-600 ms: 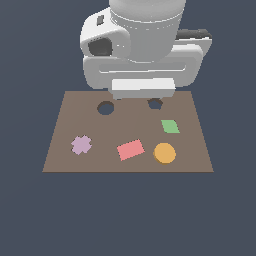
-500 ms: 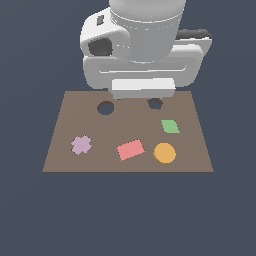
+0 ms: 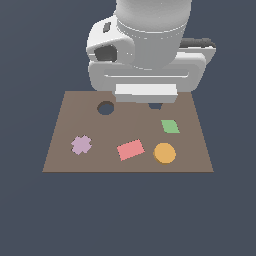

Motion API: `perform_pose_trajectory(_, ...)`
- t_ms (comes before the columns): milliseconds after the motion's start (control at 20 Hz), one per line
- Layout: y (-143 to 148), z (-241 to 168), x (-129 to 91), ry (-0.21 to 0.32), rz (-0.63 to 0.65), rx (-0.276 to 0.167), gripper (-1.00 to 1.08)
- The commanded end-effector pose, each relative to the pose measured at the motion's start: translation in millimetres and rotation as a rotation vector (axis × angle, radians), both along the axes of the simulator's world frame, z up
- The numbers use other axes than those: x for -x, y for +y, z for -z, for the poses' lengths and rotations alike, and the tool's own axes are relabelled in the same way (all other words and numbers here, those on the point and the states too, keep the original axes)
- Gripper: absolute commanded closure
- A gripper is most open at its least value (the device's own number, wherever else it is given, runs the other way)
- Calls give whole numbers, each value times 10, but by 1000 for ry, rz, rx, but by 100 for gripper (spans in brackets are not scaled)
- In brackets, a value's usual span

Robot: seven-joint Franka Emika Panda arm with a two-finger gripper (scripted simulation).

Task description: Insert a designated object into the corresponding slot on a board.

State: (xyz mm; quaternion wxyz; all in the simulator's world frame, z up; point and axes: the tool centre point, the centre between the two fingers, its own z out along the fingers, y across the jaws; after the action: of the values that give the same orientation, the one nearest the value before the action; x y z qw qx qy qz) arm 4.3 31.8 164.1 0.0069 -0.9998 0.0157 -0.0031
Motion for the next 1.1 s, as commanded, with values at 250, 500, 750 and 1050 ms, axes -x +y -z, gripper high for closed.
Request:
perform_pose_trajectory(250, 159, 172, -93, 2, 108, 2, -92)
perform_pose_trajectory(500, 309, 348, -210, 3, 220, 4, -92)
perform_pose_trajectory(750, 474, 567, -379, 5, 359, 7, -92)
perform_pose_trajectory(1050, 625, 814, -600, 7, 516, 9, -92)
